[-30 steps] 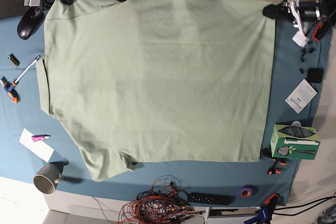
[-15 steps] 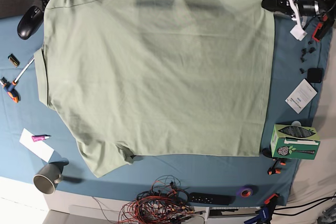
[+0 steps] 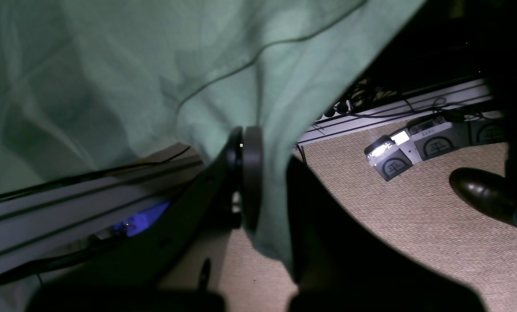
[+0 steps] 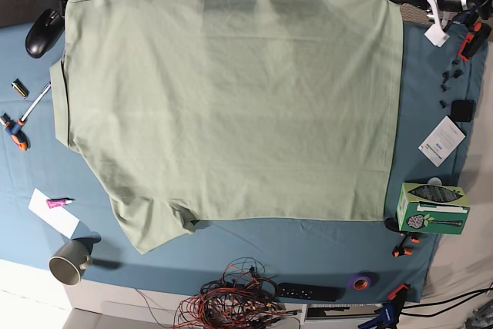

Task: Fold the T-shirt properly
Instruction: 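Lift the grasped shirt edge with both grippers and pull it taut, then fold the held side edge over toward the shirt's middle with both grippers, then open both grippers and raise the left gripper away from the shirt, then lower the right gripper onto the sleeve by the collar and grasp it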

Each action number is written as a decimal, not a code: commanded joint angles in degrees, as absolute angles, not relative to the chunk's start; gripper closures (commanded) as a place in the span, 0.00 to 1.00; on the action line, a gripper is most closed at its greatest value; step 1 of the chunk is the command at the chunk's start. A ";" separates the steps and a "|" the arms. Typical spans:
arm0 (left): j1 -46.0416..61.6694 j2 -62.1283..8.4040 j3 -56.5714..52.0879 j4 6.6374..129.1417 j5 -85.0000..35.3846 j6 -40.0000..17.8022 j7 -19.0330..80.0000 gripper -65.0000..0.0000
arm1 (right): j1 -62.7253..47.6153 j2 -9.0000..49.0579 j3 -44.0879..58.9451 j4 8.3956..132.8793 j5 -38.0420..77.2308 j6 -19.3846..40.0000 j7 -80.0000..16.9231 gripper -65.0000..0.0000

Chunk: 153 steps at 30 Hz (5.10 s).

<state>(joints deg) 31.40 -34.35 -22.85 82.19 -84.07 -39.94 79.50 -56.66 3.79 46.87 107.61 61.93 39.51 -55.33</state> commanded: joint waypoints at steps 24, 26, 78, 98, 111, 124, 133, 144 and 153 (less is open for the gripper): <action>25.82 -35.55 -23.44 101.95 -81.91 -40.00 71.35 1.00 | -44.64 2.39 47.31 123.55 60.82 40.00 -52.84 1.00; 23.88 -35.55 -23.42 101.95 -79.48 -40.00 69.67 1.00 | -41.91 2.37 47.31 122.87 58.11 40.00 -51.86 1.00; 16.21 -35.53 -23.38 98.98 -62.46 -40.00 55.68 1.00 | -18.26 5.72 46.50 100.75 46.70 40.00 -46.06 1.00; 16.21 -35.57 -31.92 99.07 -56.84 -37.52 56.55 0.54 | -20.67 5.32 53.78 101.45 54.68 40.00 -50.02 0.56; 16.36 -36.82 -45.78 99.07 -63.26 -37.54 58.11 0.54 | -28.73 0.97 58.54 101.60 61.47 37.56 -52.01 0.56; 16.34 -36.82 -45.78 99.07 -63.26 -37.56 58.06 0.54 | -28.38 -1.15 53.56 101.51 54.81 32.27 -48.34 0.56; 16.34 -36.82 -45.78 99.07 -63.26 -37.56 58.04 0.54 | -26.96 -1.10 53.23 101.51 51.57 31.31 -47.53 0.57; 16.34 -36.82 -45.78 99.07 -63.26 -37.56 58.02 0.54 | -26.81 -1.10 53.17 101.51 50.46 30.61 -46.92 0.58; 16.34 -36.82 -45.78 99.07 -63.26 -37.56 58.00 0.54 | -26.79 -1.10 53.17 101.51 49.41 30.61 -46.06 0.59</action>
<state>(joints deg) 16.62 -35.40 -45.23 98.24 -62.00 -37.36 59.33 -26.65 -1.80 53.06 100.60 48.42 30.17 -47.70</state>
